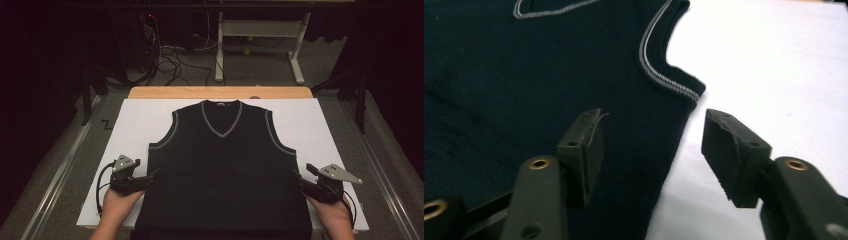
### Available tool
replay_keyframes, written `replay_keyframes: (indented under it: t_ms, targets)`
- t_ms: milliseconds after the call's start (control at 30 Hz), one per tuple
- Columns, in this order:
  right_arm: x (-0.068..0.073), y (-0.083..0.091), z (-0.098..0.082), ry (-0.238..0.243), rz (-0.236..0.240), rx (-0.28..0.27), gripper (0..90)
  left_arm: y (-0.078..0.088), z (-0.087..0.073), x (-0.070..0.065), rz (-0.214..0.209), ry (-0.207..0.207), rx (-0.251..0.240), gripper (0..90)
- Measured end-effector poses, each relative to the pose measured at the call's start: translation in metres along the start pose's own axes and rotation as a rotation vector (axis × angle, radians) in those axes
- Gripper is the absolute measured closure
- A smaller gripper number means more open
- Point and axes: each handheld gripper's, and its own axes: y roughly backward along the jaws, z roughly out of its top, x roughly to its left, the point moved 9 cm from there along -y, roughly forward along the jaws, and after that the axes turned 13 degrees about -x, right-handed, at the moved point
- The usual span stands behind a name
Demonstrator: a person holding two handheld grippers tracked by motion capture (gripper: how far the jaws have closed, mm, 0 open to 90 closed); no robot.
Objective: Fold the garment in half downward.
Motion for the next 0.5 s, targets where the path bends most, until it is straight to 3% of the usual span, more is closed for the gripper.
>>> replay_keyframes:
  t_ms: [200, 367, 467, 500]
  targets:
    - [-0.002, -0.006, -0.006, -0.020, 0.004, 0.059, 55.5, -0.005, -0.006, 0.002, 0.009, 0.022, 0.056, 20.1]
    - [-0.006, -0.013, -0.007, -0.030, -0.004, 0.108, 57.7, -0.013, -0.007, 0.002, 0.007, 0.029, 0.103, 28.8]
    - [-0.009, -0.020, -0.006, -0.034, -0.016, 0.148, 58.8, -0.020, -0.007, 0.003, 0.027, -0.002, 0.147, 28.9]
    - [-0.011, -0.025, -0.005, -0.033, -0.025, 0.169, 59.1, -0.020, -0.006, 0.003, 0.033, -0.010, 0.155, 33.0]
